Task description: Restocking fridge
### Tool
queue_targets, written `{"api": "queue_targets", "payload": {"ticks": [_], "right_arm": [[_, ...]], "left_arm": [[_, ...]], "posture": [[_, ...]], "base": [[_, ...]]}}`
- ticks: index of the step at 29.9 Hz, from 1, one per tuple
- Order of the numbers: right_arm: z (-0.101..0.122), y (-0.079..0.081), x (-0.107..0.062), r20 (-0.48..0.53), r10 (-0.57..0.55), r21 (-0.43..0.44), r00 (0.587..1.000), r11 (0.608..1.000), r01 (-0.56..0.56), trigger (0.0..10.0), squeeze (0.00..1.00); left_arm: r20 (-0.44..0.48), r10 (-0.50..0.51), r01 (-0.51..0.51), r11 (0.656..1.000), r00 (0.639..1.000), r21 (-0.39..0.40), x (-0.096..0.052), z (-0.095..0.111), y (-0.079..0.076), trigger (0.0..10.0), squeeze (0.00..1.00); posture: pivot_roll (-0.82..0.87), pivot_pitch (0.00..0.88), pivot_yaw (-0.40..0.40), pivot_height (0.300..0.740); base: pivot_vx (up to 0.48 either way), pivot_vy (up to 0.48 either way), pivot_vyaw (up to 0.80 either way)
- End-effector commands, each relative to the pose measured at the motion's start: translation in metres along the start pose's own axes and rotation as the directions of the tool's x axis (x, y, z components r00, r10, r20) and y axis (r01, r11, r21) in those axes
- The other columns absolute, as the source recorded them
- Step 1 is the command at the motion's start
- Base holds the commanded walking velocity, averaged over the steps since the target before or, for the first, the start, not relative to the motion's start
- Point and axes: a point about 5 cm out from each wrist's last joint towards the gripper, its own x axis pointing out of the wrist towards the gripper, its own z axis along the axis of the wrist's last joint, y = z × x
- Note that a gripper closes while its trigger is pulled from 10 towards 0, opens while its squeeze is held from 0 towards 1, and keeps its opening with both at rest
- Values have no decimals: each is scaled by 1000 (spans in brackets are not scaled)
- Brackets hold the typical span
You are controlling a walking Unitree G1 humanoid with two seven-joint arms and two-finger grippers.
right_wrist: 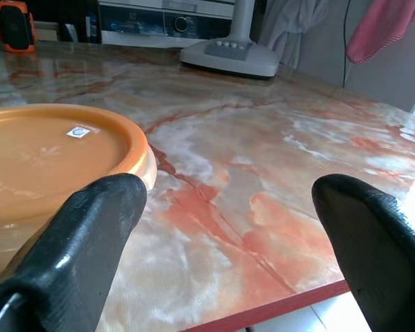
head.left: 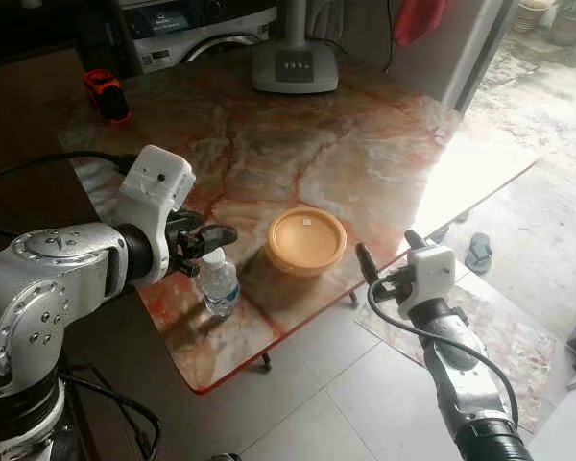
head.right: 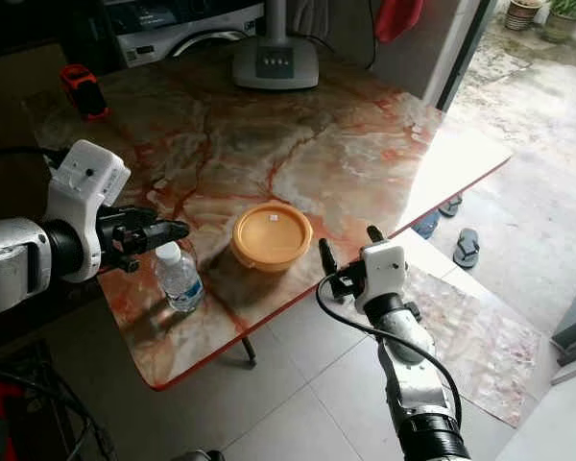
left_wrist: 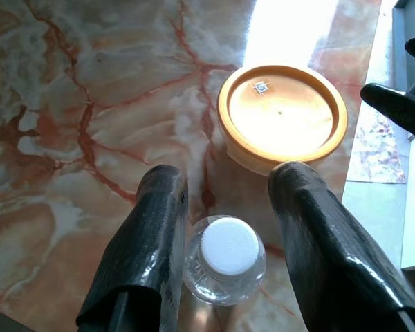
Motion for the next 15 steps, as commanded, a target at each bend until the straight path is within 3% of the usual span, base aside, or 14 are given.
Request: {"api": "queue_targets", "payload": {"ticks": [1,7,8,9,10,11,15], "right_arm": [[-1,-2,0,-5,-1,-5,1000,1000,1,10000,0],[-1,-2,1,-5,4,-7,1000,1000,-4,10000,0],[-1,-3,1,-6,3,-8,1000,1000,-3,10000,0],[-1,-3,1,-7,3,-9,1000,1000,-3,10000,0],[-1,-2,1,-6,4,-9,1000,1000,-4,10000,0],[-1,-3,1,-7,4,-9,1000,1000,-4,10000,0],[-1,-3,1,-9,6,-10,1000,1000,-6,10000,0]], "left_arm": [[-32,2,-1,1000,999,24,-1,-4,-2,10000,0],[-62,46,-46,999,997,12,3,-9,2,10000,0],[-53,55,-53,998,997,41,4,-8,2,10000,0],[-62,61,-58,997,996,40,4,-9,2,10000,71],[-69,60,-58,998,996,38,4,-10,2,10000,863],[-64,54,-52,998,996,42,4,-9,1,10000,1000],[-47,45,-43,998,998,43,4,-7,-1,10000,1000]], "posture": [[108,93,-31,740],[101,89,-36,740],[102,90,-36,740],[100,89,-38,740],[100,89,-38,740],[99,87,-39,740],[97,83,-41,740]], "base": [[0,0,0],[0,0,0],[0,0,0],[0,0,0],[0,0,0],[0,0,0],[0,0,0]]}}
